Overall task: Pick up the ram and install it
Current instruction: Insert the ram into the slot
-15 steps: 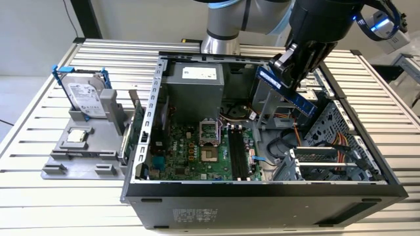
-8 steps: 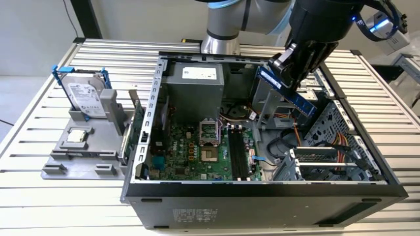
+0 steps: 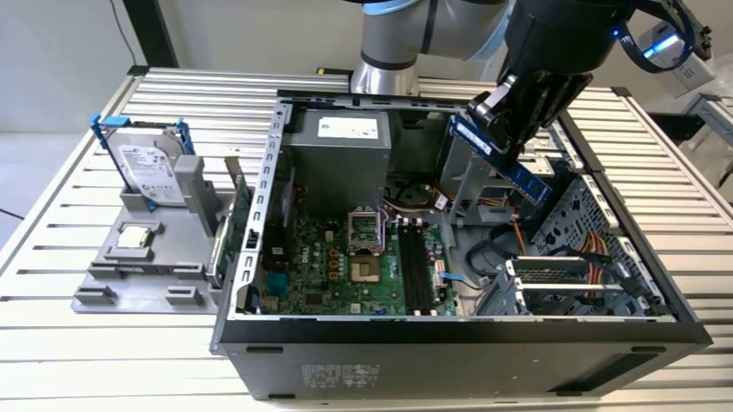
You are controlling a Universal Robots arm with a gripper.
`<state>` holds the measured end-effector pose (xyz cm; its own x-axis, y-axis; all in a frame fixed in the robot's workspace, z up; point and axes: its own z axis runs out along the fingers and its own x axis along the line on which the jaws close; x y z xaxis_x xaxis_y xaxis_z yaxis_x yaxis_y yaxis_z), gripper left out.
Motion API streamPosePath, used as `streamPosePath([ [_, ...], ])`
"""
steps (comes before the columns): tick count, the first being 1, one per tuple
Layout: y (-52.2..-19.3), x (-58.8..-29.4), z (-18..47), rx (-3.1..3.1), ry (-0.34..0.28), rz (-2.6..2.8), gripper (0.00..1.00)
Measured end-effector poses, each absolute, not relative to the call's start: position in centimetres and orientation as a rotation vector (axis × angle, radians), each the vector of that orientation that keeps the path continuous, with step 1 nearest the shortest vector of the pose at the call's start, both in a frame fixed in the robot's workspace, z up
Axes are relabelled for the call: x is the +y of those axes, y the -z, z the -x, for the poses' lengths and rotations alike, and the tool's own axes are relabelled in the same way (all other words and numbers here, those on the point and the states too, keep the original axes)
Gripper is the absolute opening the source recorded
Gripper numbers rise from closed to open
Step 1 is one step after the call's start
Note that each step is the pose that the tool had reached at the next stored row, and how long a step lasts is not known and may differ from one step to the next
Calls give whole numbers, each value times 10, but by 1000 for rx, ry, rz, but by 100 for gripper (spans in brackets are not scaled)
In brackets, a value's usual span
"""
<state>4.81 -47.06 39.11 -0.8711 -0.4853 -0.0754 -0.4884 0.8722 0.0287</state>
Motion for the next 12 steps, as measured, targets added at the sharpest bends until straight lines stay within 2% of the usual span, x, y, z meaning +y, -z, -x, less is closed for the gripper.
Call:
streamPosePath([
  [12, -391, -471, -48, 2992, -70, 704, 0],
])
